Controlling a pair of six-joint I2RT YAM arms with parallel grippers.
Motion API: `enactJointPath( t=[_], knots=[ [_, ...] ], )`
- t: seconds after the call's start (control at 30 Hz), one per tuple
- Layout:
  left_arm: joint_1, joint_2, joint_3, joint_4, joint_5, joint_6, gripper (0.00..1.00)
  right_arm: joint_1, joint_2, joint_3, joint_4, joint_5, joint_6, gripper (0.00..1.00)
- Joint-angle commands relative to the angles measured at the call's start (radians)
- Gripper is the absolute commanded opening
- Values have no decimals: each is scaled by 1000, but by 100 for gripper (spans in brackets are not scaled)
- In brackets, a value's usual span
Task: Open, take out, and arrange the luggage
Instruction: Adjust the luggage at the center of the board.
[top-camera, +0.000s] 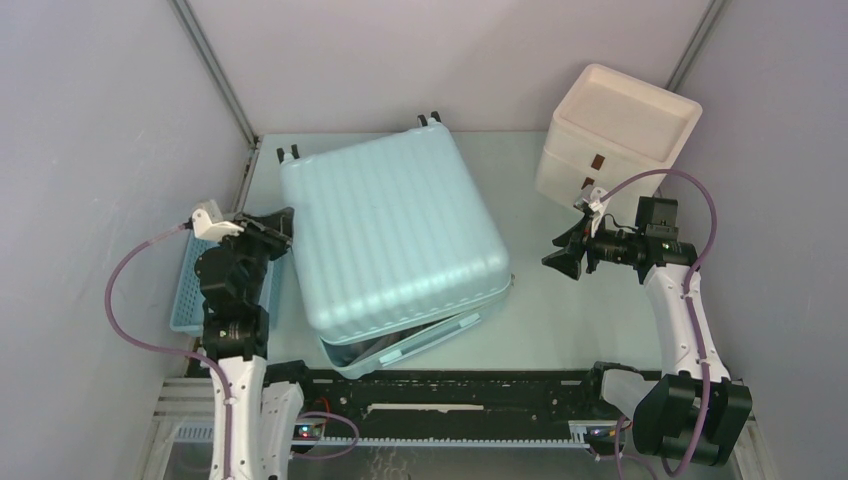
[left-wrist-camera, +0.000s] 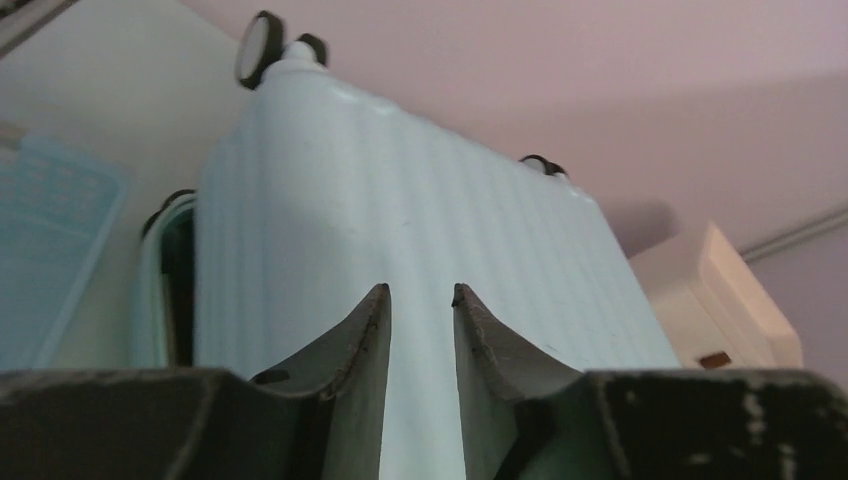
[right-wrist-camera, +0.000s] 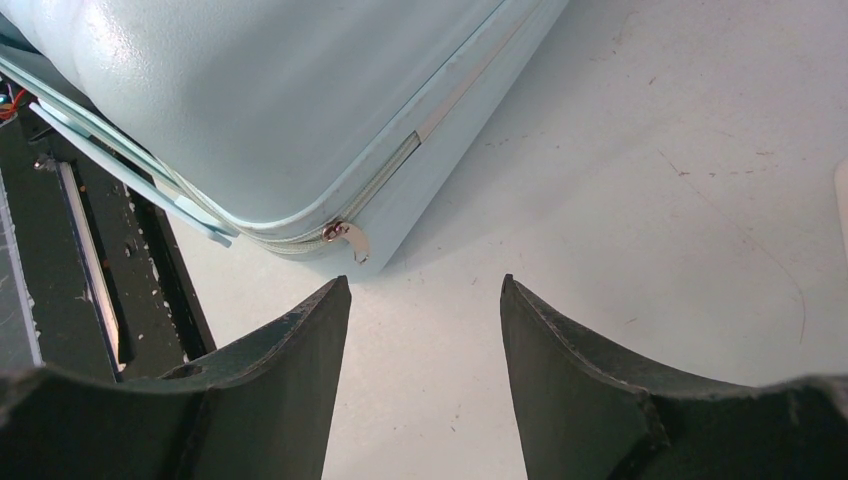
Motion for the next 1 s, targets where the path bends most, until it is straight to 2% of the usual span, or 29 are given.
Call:
enactJointPath(
  t=[0.0,0.23,0.5,0.57,0.7,0.97],
  knots=[
    [65,-7,-39,-45,-82,-13,33,-4,-6,15,-4,-16,-15,66],
    [173,69,-93,-45,-56,-23,29,-3,7,15,5,6,-2,66],
    [177,236,-61,-86,-78,-39,24,-2,10,15,10,-3,12,66],
    [177,298,-45,-104,-89,-58,20,-2,10,15,11,-6,14,66],
    [177,423,-9,-169,-162,-111,17,-2,5,15,10,-13,17,66],
    [174,594,8,-157,-155,-178,13,5,5,15,11,-23,23,66]
  ],
)
